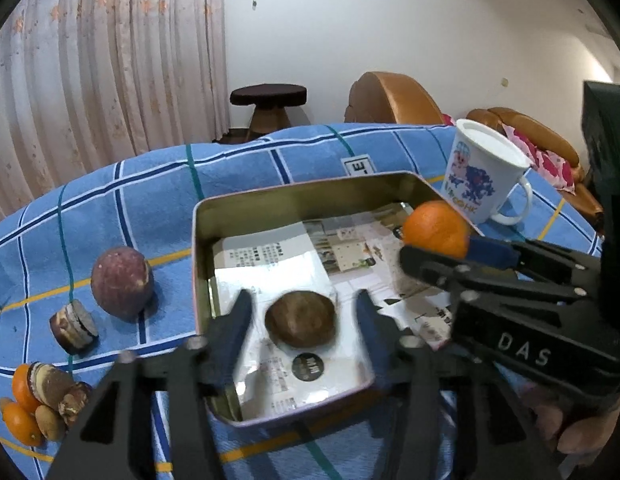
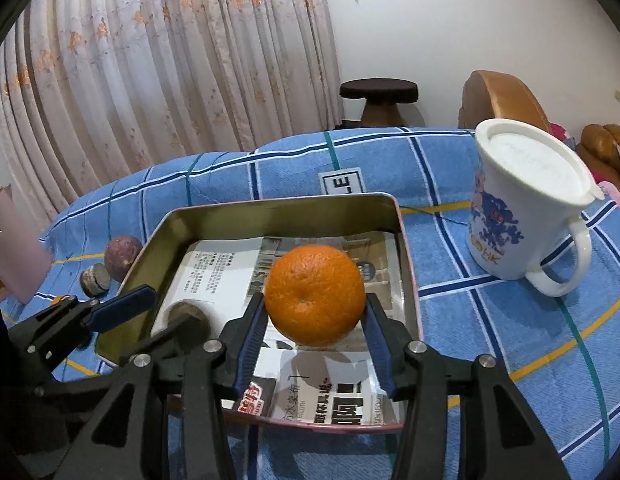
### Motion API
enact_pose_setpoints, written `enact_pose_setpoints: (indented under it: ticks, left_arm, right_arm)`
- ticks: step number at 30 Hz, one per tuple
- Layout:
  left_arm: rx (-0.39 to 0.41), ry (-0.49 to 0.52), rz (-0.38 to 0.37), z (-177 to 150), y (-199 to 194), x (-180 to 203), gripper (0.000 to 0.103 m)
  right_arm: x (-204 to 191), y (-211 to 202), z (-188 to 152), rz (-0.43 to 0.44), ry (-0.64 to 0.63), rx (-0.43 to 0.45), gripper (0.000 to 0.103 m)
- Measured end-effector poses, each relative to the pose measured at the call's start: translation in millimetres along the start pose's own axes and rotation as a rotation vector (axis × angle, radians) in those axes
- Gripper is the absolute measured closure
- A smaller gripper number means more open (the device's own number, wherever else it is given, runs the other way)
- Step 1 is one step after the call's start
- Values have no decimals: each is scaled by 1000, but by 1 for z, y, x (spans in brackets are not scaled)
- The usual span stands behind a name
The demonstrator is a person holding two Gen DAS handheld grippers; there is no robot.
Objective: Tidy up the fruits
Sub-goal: 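Carry the orange and brown fruit into the tin box and open both tools, then withdraw both tools from the tin back toward the fruit pile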
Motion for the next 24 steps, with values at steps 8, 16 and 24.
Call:
enact_pose_setpoints:
  ticks: [8,16,24]
  left_arm:
    - [85,43,66,8,-21,5,12]
    - [105,-56,147,2,-35,-41,10]
    - [137,-91,264,-12,-49,-84,10]
  right_arm:
    - [-2,-21,15,-24,-24,111,29]
    - [17,-37,25,-2,89,221,28]
    - [6,-23,14,2,92,213,28]
Point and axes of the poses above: each gripper's, at about its wrist camera, not at the fingertips, and y roughly the way its jaws point, x to its right, z to its top, the point moved 9 cm from there along y, roughly the way its jaws point, and after that the axes turned 8 degrees about z, right-handed, at the moved point
